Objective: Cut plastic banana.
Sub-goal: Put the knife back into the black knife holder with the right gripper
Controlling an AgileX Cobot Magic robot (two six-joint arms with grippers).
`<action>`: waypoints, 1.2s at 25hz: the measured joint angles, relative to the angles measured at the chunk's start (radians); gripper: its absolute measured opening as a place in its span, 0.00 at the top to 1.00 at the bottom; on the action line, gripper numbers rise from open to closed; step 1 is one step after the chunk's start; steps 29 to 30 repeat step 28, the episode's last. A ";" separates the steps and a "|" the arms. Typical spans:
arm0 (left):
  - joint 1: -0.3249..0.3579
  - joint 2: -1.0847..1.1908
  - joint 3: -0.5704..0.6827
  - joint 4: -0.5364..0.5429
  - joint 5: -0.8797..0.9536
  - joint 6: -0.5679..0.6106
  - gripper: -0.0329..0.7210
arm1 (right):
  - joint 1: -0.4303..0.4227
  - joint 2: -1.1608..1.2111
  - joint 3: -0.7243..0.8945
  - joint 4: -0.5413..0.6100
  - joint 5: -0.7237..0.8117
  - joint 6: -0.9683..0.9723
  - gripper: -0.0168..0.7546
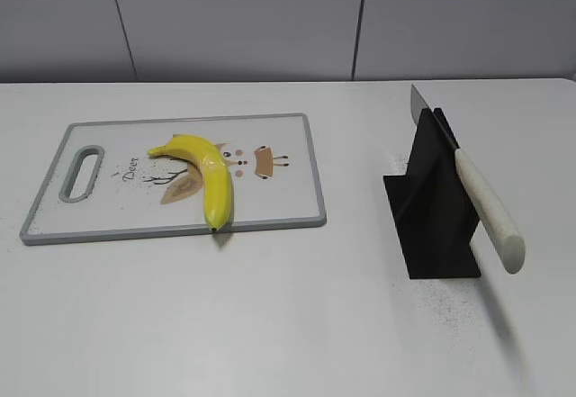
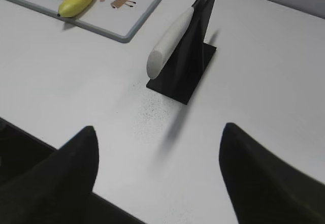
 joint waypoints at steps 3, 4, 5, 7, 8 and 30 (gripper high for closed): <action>0.000 0.000 0.000 -0.002 0.000 0.000 0.33 | -0.014 -0.008 0.000 0.006 -0.001 0.000 0.22; 0.000 0.000 0.000 -0.002 0.000 0.000 0.33 | -0.025 -0.008 0.000 0.013 -0.002 0.000 0.22; 0.000 0.000 0.000 -0.002 0.000 0.000 0.33 | -0.043 -0.008 0.000 0.019 -0.002 0.000 0.22; 0.000 0.000 0.000 -0.002 0.000 0.000 0.33 | -0.094 -0.008 0.000 0.026 -0.002 0.000 0.22; 0.000 0.000 0.000 -0.002 0.000 0.000 0.33 | -0.129 -0.008 0.000 0.030 -0.002 0.000 0.22; 0.000 0.000 0.000 -0.002 0.000 0.000 0.33 | -0.407 -0.008 0.000 0.051 -0.003 0.000 0.22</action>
